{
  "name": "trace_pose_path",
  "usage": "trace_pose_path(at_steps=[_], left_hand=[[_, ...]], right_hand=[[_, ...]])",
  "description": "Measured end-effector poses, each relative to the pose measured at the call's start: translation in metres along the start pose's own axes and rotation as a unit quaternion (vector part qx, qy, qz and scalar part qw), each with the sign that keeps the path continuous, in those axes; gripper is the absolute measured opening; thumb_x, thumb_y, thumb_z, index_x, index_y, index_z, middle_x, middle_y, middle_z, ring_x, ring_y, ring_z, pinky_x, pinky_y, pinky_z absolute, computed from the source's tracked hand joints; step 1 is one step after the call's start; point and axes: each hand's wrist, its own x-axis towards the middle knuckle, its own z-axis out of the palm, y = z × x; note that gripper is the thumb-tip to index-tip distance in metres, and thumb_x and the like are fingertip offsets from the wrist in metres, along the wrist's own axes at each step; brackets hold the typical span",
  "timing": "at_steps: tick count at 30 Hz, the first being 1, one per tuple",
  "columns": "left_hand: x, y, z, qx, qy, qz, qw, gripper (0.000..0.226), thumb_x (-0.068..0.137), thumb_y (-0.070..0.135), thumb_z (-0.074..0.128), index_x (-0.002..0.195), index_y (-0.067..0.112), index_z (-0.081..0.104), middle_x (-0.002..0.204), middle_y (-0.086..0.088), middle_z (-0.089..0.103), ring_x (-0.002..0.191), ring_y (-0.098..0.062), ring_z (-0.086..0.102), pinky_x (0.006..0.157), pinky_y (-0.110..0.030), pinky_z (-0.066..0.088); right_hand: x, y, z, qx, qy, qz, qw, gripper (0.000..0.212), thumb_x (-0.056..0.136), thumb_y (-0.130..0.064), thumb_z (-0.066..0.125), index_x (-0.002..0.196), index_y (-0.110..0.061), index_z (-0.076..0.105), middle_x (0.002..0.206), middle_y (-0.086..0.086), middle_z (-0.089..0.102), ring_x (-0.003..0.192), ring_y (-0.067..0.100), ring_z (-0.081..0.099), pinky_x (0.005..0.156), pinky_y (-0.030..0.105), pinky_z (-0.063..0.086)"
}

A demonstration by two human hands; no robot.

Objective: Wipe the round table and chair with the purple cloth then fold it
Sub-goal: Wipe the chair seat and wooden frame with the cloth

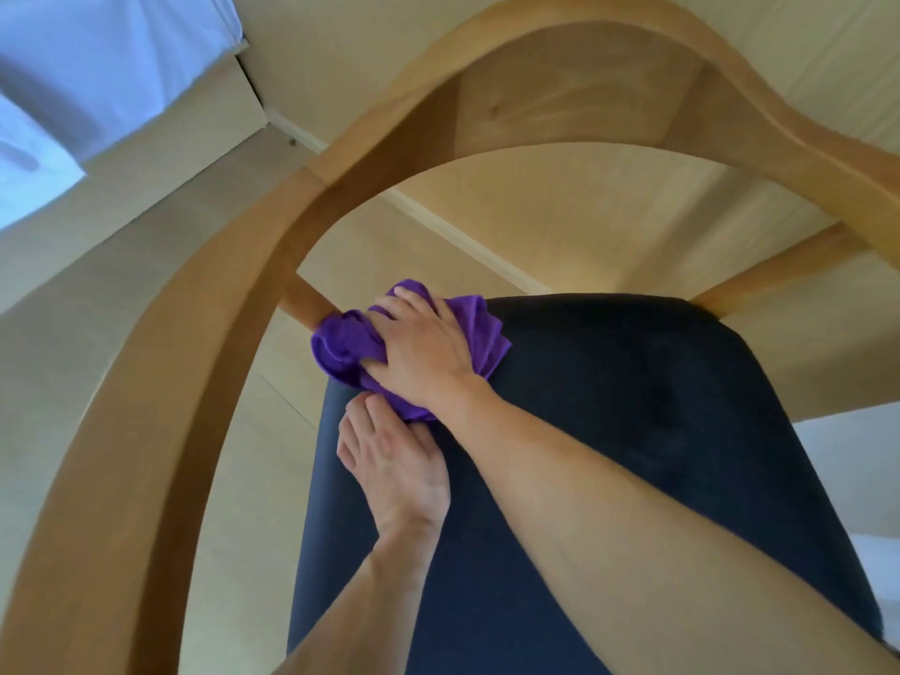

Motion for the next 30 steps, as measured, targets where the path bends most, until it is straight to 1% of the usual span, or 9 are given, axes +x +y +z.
trace_pose_path(at_steps=[4, 8, 11, 14, 19, 22, 25, 28, 30], left_hand=[[0.005, 0.016, 0.004, 0.064, 0.007, 0.005, 0.998, 0.021, 0.083, 0.009, 0.053, 0.104, 0.012, 0.054, 0.113, -0.010, 0.051, 0.113, -0.034, 0.045, 0.103, -0.050, 0.033], [0.007, 0.027, 0.012, 0.125, -0.042, 0.093, 0.987, 0.035, 0.090, 0.024, 0.055, 0.124, 0.015, 0.054, 0.133, -0.006, 0.050, 0.129, -0.031, 0.041, 0.109, -0.051, 0.031], [0.001, 0.031, 0.020, 0.165, -0.098, 0.146, 0.971, 0.050, 0.099, 0.037, 0.045, 0.145, 0.017, 0.041, 0.156, -0.009, 0.034, 0.149, -0.029, 0.023, 0.120, -0.053, 0.017], [-0.004, 0.030, 0.024, 0.198, -0.121, 0.159, 0.960, 0.059, 0.103, 0.047, 0.032, 0.154, 0.018, 0.028, 0.165, -0.010, 0.018, 0.154, -0.029, 0.007, 0.124, -0.054, 0.007], [-0.006, 0.029, 0.025, 0.225, -0.119, 0.171, 0.952, 0.062, 0.103, 0.048, 0.024, 0.156, 0.016, 0.022, 0.166, -0.013, 0.013, 0.154, -0.031, 0.004, 0.123, -0.055, 0.006], [-0.008, 0.032, 0.023, 0.222, -0.131, 0.170, 0.951, 0.062, 0.103, 0.048, 0.024, 0.157, 0.017, 0.021, 0.167, -0.013, 0.012, 0.155, -0.031, 0.003, 0.124, -0.055, 0.005], [-0.005, 0.033, 0.019, 0.208, -0.145, 0.161, 0.954, 0.060, 0.104, 0.046, 0.026, 0.158, 0.019, 0.021, 0.167, -0.009, 0.011, 0.155, -0.027, 0.001, 0.125, -0.051, 0.003], [-0.001, 0.031, 0.011, 0.183, -0.155, 0.169, 0.956, 0.057, 0.105, 0.039, 0.032, 0.158, 0.022, 0.022, 0.167, -0.005, 0.012, 0.155, -0.024, 0.003, 0.126, -0.046, 0.005], [0.004, 0.023, 0.002, 0.168, -0.170, 0.191, 0.952, 0.057, 0.104, 0.034, 0.039, 0.158, 0.023, 0.024, 0.167, -0.004, 0.014, 0.155, -0.023, 0.006, 0.126, -0.043, 0.007]], right_hand=[[-0.009, 0.045, -0.015, -0.018, 0.000, 0.022, 1.000, 0.052, 0.087, -0.048, 0.055, 0.138, -0.036, 0.048, 0.151, -0.008, 0.041, 0.147, 0.017, 0.023, 0.119, 0.049, 0.013], [-0.034, 0.108, -0.042, -0.030, 0.032, 0.107, 0.993, 0.050, 0.089, -0.043, 0.057, 0.137, -0.038, 0.049, 0.146, -0.011, 0.047, 0.142, 0.017, 0.031, 0.118, 0.047, 0.018], [-0.069, 0.158, -0.067, -0.050, 0.040, 0.152, 0.986, 0.051, 0.090, -0.042, 0.057, 0.139, -0.037, 0.047, 0.147, -0.011, 0.046, 0.142, 0.017, 0.032, 0.118, 0.044, 0.021], [-0.124, 0.204, -0.086, -0.070, 0.060, 0.183, 0.979, 0.056, 0.089, -0.036, 0.061, 0.143, -0.034, 0.046, 0.150, -0.008, 0.045, 0.143, 0.019, 0.033, 0.118, 0.045, 0.025], [-0.209, 0.255, -0.100, -0.047, 0.081, 0.170, 0.981, 0.065, 0.081, -0.014, 0.068, 0.142, -0.027, 0.050, 0.149, 0.000, 0.046, 0.136, 0.027, 0.043, 0.108, 0.050, 0.040], [-0.209, 0.244, -0.092, -0.052, 0.103, 0.210, 0.971, 0.062, 0.083, -0.014, 0.068, 0.142, -0.026, 0.051, 0.149, 0.002, 0.046, 0.138, 0.028, 0.041, 0.107, 0.052, 0.042], [-0.194, 0.193, -0.073, -0.094, 0.112, 0.259, 0.955, 0.061, 0.085, -0.025, 0.069, 0.142, -0.030, 0.050, 0.153, -0.002, 0.043, 0.143, 0.025, 0.035, 0.108, 0.050, 0.040], [-0.173, 0.122, -0.048, -0.073, 0.122, 0.223, 0.964, 0.061, 0.083, -0.031, 0.071, 0.140, -0.034, 0.052, 0.153, -0.005, 0.044, 0.145, 0.023, 0.033, 0.113, 0.048, 0.034], [-0.161, 0.077, -0.029, -0.055, 0.097, 0.178, 0.978, 0.062, 0.083, -0.035, 0.069, 0.142, -0.036, 0.049, 0.156, -0.005, 0.039, 0.148, 0.022, 0.026, 0.118, 0.049, 0.026]])
